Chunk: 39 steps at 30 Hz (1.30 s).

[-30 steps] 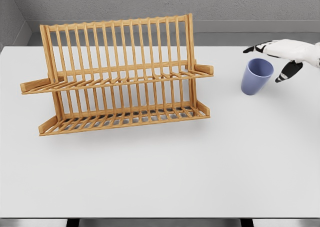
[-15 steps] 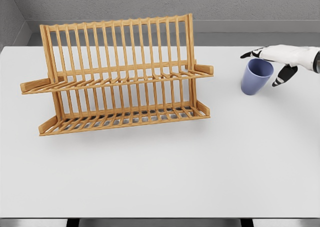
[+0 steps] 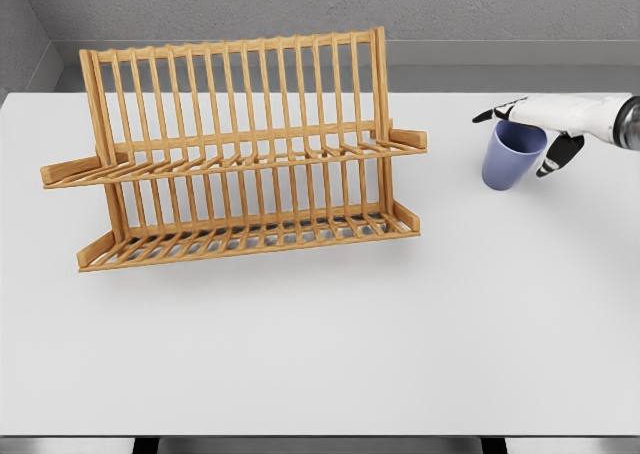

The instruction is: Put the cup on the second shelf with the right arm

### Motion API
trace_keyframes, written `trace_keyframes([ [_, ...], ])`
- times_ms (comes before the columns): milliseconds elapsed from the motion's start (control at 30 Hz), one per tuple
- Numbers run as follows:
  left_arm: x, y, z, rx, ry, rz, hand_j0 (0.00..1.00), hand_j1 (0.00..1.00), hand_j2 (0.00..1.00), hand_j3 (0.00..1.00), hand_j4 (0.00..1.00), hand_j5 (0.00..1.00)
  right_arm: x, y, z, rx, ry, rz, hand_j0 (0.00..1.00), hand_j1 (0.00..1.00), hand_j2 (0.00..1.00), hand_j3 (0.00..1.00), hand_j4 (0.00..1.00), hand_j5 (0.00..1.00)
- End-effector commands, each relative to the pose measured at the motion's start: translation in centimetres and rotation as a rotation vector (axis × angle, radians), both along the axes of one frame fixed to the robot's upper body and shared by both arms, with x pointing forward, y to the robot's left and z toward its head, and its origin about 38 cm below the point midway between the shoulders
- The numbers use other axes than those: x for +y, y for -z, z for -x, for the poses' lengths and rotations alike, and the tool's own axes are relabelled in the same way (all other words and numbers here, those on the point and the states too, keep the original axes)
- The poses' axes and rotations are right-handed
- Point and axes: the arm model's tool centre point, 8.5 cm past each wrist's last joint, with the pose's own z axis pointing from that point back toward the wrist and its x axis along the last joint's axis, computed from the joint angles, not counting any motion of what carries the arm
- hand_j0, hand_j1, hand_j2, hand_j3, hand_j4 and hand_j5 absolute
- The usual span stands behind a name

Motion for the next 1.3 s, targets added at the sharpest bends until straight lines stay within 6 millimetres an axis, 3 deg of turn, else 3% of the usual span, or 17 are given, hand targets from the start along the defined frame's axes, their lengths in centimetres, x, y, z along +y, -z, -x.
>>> trace_keyframes([
  [0,0.0,0.0,0.0,0.0,0.0,0.0,1.0,1.0,1.0,1.0,1.0,1.0,-0.16,0.06,-0.01,0.003,0.006,-0.002,1.0,1.0,1.0,1.0,1.0,1.0],
  [667,0.0,0.0,0.0,0.0,0.0,0.0,1.0,1.0,1.0,1.0,1.0,1.0,-0.05,0.36,-0.21,0.012,0.007,0.004,1.0,1.0,1.0,1.0,1.0,1.0],
  [733,0.0,0.0,-0.02,-0.001,0.0,0.0,1.0,1.0,1.0,1.0,1.0,1.0,0.01,0.54,-0.17,0.016,0.005,0.008,0.94,0.94,0.94,0.94,0.94,0.94],
  [767,0.0,0.0,-0.02,-0.001,0.0,0.0,1.0,1.0,1.0,1.0,1.0,1.0,0.07,0.52,-0.15,0.015,0.002,0.008,0.81,0.81,0.81,0.81,0.81,0.81],
  [833,0.0,0.0,-0.02,-0.001,0.0,0.0,1.0,1.0,1.0,1.0,1.0,1.0,0.13,0.54,-0.14,0.016,0.0,0.008,0.68,0.68,0.68,0.68,0.68,0.68],
  [1267,0.01,0.01,0.15,0.003,-0.001,0.0,1.0,1.0,1.0,1.0,1.0,1.0,0.4,0.19,-0.16,0.007,-0.012,0.012,0.65,0.65,0.65,0.65,0.65,0.65],
])
